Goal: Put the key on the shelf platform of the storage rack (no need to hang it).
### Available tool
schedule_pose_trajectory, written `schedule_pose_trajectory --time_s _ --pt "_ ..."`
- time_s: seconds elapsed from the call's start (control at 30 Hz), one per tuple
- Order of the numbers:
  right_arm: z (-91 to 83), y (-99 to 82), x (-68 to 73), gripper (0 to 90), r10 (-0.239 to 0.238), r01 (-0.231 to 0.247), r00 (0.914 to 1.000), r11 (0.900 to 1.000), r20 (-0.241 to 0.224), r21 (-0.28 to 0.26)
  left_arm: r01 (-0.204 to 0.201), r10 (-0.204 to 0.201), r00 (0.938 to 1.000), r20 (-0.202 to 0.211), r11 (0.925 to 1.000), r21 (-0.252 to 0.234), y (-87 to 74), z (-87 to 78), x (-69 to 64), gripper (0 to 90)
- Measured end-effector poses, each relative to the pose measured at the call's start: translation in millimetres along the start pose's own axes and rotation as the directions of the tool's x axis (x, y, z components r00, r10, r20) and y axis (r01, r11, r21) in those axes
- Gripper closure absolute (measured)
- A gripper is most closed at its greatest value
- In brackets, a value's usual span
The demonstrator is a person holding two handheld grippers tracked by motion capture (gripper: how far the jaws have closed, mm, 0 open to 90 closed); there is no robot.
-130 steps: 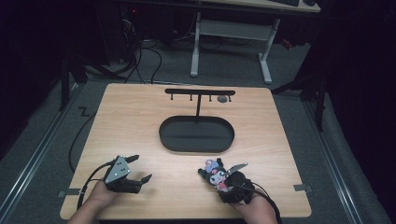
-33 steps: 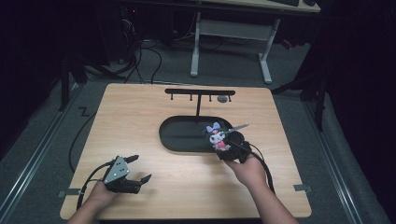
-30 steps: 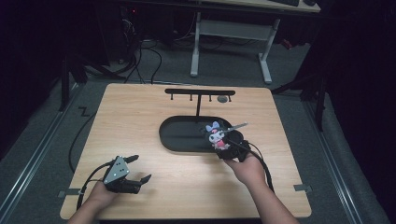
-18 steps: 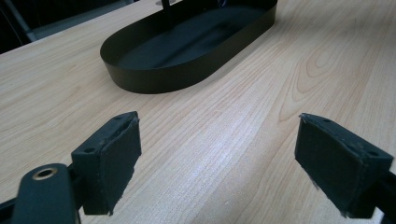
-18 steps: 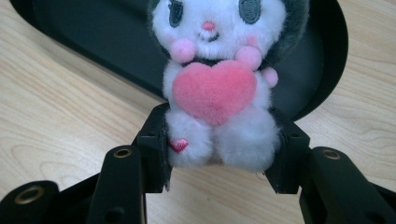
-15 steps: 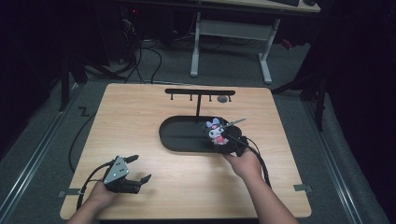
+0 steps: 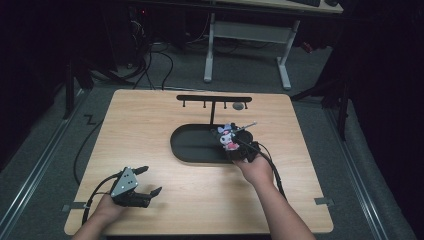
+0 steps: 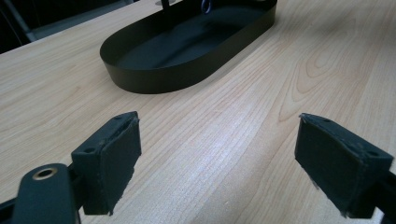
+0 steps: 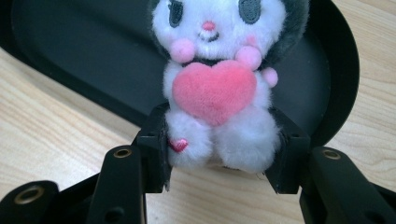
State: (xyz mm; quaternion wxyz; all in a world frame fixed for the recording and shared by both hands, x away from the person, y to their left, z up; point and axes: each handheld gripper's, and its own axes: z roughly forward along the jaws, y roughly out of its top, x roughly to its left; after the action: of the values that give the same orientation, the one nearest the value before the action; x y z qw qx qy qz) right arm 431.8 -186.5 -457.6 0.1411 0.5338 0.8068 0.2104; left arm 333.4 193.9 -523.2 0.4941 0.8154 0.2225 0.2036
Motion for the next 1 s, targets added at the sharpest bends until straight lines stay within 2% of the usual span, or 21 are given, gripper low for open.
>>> schedule_pose_trajectory --time_s 0.37,0.57,0.8,1.0 --pt "11.2 8.0 -7.4 50.3 0.035 -0.035 0.9994 0.9993 0.008 0.015 -0.002 0.002 1.0 0.0 1.0 -0.002 -0.2 -0.5 -0.3 15.4" --pt "17.2 6.3 -7.4 49.7 0.03 -0.031 0.9995 0.9988 0.006 0.038 0.003 -0.003 1.0 0.0 1.0 -0.005 -0.3 -0.4 0.0 15.4" --pt "21.2 -2.0 -7.4 49.0 0.046 -0.046 0.9989 0.9975 -0.008 0.053 0.0 0.0 1.0 0.0 1.0 -0.004 -0.2 -0.3 -0.2 15.4" --pt "25.1 -3.2 -9.1 48.1 0.05 -0.05 0.9987 0.9969 0.0 0.061 -0.001 0.001 1.0 0.0 1.0 -0.003 -0.2 -0.3 -0.3 15.4"
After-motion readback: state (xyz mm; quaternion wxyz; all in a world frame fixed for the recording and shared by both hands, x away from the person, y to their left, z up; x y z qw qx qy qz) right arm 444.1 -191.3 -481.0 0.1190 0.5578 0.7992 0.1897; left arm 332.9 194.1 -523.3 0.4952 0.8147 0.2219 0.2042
